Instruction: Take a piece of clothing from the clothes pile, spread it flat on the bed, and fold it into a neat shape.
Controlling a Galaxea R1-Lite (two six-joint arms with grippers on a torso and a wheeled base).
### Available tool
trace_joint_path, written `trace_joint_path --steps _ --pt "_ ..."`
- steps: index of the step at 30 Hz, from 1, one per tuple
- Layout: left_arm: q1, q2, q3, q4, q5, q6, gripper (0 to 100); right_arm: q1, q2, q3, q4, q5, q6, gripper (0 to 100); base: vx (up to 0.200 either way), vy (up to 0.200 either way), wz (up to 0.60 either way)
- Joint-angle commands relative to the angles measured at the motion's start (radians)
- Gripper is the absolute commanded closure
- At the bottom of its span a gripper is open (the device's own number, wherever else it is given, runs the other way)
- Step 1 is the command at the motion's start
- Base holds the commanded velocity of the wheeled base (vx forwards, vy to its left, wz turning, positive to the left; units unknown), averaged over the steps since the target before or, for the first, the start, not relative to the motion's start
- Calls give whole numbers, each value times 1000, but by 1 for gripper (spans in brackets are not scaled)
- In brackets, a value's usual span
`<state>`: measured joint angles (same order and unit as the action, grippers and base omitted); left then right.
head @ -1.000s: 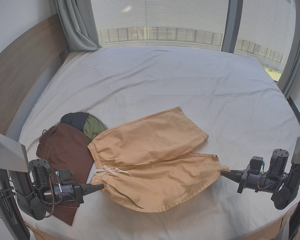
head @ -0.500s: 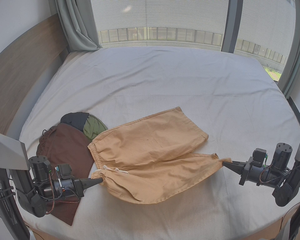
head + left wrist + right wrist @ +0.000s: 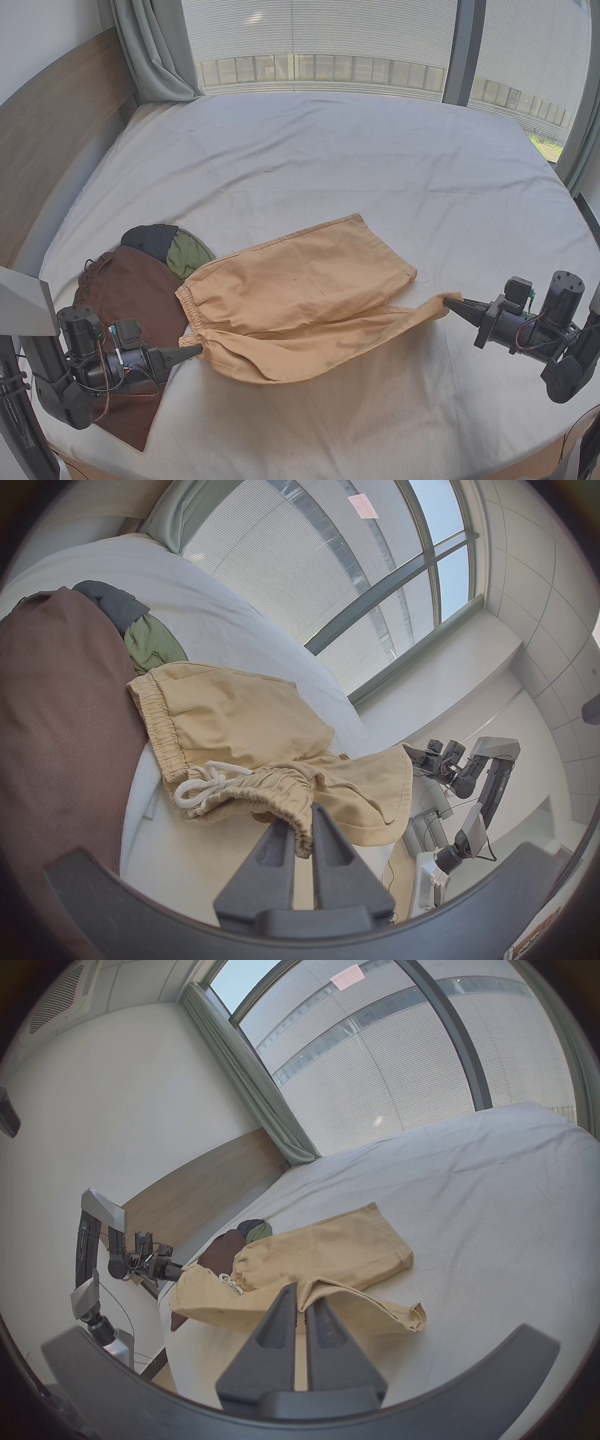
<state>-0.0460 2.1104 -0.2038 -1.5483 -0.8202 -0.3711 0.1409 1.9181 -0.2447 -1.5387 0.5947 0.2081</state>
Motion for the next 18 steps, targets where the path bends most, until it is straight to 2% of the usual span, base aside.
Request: trace_joint_path --steps 1,9,18 --pt "11 5 -14 1 0 -8 100 25 -2 -38 0 -24 19 100 0 0 0" --pt "11 5 -26 1 18 -14 100 52 2 -82 0 -56 24 100 0 0 0" --pt "14 5 -39 -1 41 -35 100 46 52 -188 6 -59 47 100 0 0 0"
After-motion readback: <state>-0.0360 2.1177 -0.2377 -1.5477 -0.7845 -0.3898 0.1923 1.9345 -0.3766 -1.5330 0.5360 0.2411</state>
